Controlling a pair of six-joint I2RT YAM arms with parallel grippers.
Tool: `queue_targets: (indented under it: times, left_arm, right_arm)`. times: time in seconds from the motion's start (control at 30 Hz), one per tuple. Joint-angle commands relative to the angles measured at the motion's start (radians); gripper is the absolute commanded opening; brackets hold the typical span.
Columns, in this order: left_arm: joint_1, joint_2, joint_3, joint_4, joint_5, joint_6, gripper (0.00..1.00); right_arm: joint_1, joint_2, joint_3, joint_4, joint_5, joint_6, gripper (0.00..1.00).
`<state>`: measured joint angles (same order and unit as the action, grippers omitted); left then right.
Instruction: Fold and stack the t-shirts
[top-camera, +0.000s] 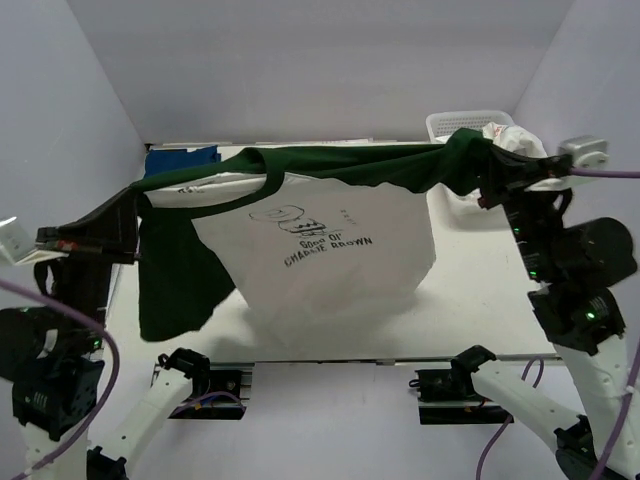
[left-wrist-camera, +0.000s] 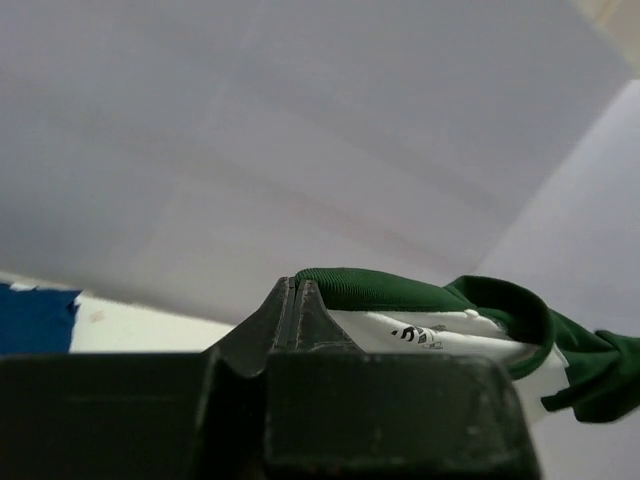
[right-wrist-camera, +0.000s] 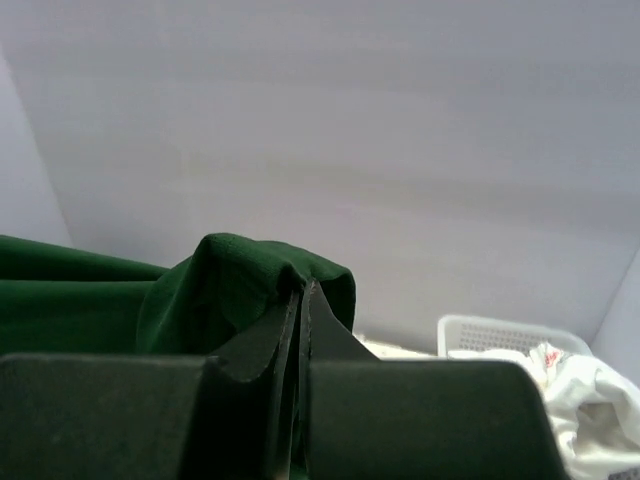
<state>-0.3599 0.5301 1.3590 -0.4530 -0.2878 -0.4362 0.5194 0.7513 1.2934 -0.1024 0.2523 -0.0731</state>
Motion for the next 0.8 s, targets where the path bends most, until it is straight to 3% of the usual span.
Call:
queue_targets:
  times: [0.0, 0.37, 0.53, 0.7, 0.77]
  left_arm:
    - [0.019, -0.048, 0.078, 0.043, 0.002, 0.031, 0.0]
    - [0.029, 0.008, 0.353, 0.01, 0.312, 0.021, 0.0]
    - [0.049, 0.059, 0.42, 0.01, 0.371, 0.021, 0.0]
    - [0.058, 0.09, 0.307, 0.049, 0.314, 0.011, 0.0]
    - [0.058, 0.099, 0.182, 0.075, 0.236, 0.021, 0.0]
  right_arm:
    - [-0.027, -0.061, 0.145, -0.011, 0.061, -0.014, 0.0]
    - [-0.024, 0.034, 0.604, -0.122, 0.001, -0.036, 0.0]
    - [-0.021, 0.109, 0.679, -0.109, 0.033, -0.083, 0.0]
    - [-0.021, 0.224, 0.624, -0.053, 0.122, -0.145, 0.0]
    - [-0.024, 0.304, 0.556, -0.025, 0.155, -0.149, 0.0]
